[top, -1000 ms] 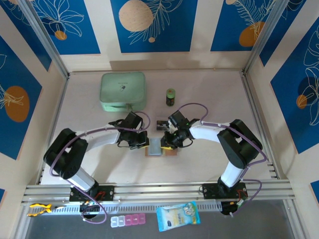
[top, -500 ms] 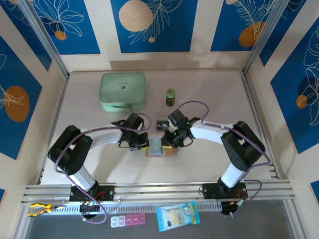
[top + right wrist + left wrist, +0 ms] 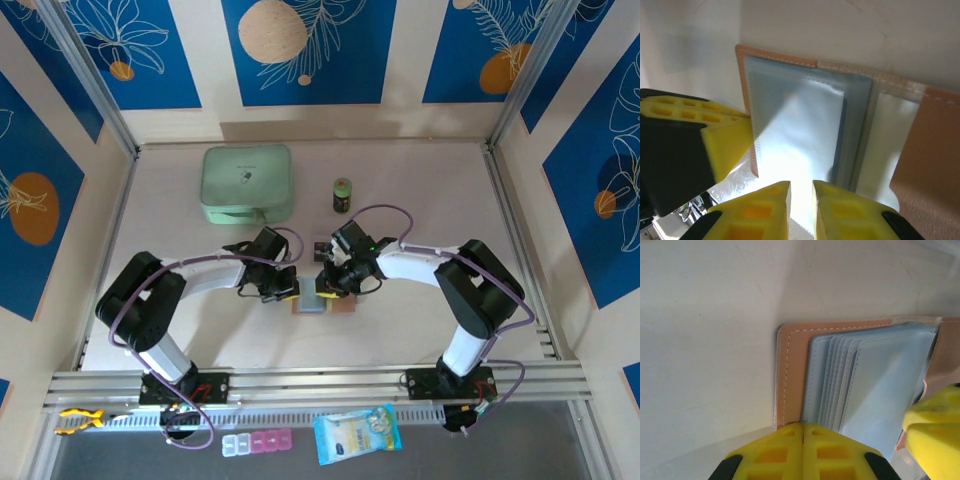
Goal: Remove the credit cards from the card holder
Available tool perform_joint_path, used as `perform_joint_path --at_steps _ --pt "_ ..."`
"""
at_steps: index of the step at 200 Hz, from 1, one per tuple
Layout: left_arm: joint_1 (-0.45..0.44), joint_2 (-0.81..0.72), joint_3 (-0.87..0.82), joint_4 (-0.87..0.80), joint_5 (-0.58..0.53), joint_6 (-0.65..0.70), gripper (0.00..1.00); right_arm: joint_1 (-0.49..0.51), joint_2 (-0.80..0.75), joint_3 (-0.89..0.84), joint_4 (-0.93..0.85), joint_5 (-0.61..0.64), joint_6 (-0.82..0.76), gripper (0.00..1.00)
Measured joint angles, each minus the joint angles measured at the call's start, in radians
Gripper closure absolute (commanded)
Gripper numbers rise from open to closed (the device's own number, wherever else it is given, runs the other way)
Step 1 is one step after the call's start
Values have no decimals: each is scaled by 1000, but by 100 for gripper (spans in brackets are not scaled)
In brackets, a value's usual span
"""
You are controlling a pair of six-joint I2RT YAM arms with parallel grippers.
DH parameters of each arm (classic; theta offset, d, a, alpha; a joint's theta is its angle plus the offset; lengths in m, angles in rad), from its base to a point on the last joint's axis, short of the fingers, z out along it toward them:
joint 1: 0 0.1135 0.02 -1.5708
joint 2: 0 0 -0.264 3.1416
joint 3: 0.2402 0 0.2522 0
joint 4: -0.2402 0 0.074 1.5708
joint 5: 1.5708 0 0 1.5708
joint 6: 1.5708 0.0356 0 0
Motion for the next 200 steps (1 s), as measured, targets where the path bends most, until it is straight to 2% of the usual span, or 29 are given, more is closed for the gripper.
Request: perform_joint_path --at_steps 200 --pt "0 -34 0 -35 -4 -1 98 -33 -16 -49 0 7 -1 84"
